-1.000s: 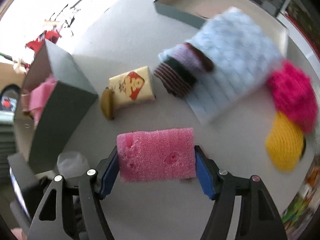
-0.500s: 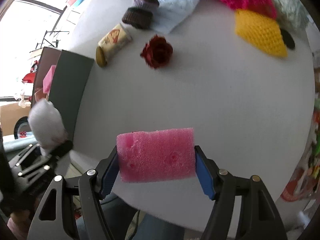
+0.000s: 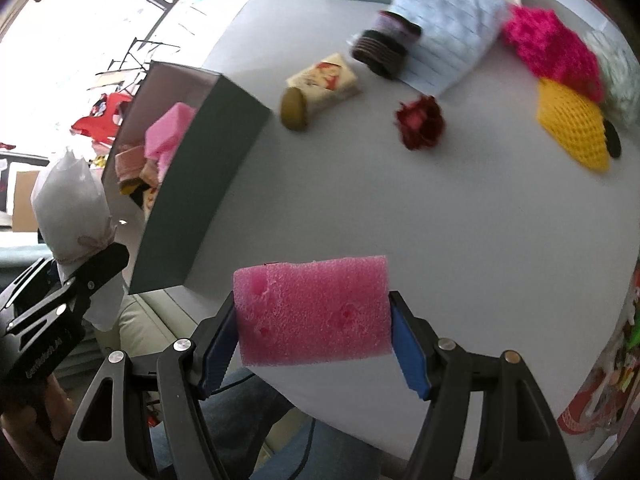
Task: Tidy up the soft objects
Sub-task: 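Lift the white roll with left gripper while right gripper lifts the pink sponge toward the box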
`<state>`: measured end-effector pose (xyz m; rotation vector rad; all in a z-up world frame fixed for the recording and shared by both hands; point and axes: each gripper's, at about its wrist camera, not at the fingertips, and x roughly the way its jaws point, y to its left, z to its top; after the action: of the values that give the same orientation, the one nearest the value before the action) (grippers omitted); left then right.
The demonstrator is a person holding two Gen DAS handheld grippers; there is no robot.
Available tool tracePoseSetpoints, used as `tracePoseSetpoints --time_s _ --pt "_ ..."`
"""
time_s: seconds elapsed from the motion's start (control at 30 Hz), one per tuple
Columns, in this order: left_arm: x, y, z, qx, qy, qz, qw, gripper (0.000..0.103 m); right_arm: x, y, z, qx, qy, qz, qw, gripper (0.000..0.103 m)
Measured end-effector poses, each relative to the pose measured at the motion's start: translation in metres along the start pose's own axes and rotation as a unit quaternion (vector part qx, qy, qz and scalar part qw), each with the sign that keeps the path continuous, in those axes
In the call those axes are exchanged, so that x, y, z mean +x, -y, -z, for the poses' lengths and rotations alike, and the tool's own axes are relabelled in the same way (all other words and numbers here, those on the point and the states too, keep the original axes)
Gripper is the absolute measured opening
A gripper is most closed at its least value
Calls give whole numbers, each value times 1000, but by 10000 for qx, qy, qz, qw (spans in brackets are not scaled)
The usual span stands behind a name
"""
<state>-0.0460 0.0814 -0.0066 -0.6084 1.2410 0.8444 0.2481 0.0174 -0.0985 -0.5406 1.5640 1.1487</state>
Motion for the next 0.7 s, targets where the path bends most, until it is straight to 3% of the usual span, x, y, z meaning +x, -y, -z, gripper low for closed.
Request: tracePoseSetpoints --time_s 0.27,0.7 --pt "-14 -38 -3 -419 161 -139 9989 49 3 -14 0 -6 -42 -69 10000 73" --pt "-23 -49 -1 -441 287 -200 9984 49 -9 -21 -4 46 159 -152 9997 73"
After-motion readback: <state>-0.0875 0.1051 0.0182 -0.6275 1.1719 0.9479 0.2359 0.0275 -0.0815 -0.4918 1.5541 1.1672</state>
